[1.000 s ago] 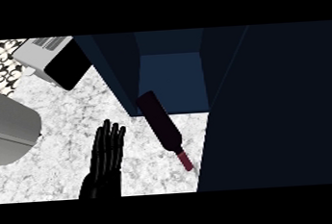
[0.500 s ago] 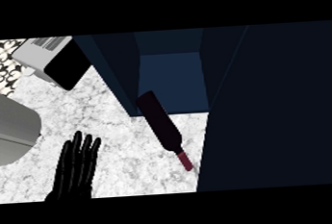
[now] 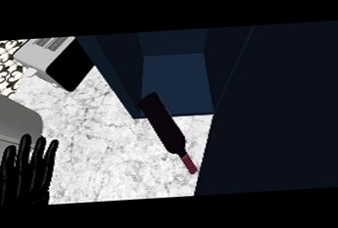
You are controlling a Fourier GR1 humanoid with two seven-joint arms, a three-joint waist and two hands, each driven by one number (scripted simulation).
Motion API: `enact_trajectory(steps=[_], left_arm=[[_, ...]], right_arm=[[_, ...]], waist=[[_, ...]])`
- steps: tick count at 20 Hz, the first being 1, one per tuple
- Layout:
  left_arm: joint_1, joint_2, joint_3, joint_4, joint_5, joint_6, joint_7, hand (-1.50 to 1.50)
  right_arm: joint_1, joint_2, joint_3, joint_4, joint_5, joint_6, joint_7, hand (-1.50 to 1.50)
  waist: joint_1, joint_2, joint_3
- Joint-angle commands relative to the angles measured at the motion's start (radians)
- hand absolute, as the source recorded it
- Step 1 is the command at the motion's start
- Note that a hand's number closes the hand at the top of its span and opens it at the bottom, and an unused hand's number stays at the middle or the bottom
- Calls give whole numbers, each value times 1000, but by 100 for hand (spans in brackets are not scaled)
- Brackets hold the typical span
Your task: Pick up the wine, place it into the cabinet and close the cabinet
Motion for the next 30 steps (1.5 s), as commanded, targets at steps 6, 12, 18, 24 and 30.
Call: enact_trajectory(steps=[6, 12, 18, 24, 30], left_arm=[[96, 74, 218, 32, 132, -172, -14, -150], [144, 130, 330, 20, 189, -264, 16, -150], [128, 136, 374, 37, 219, -287, 55, -150], [100, 142, 451, 97, 267, -348, 74, -150], [86, 125, 414, 44, 270, -338, 132, -150]], right_arm=[[-27, 2, 272, -132, 36, -9, 83, 150], [-95, 2, 505, 25, 228, -183, -18, 150], [-153, -1, 545, 40, 214, -313, -36, 150], [-326, -1, 589, 127, 288, -473, -18, 150], [-493, -5, 552, 229, 316, -605, -8, 150]], waist=[[1, -2, -1], [3, -8, -2], [2, -8, -3], [6, -5, -3], [14, -2, -2]])
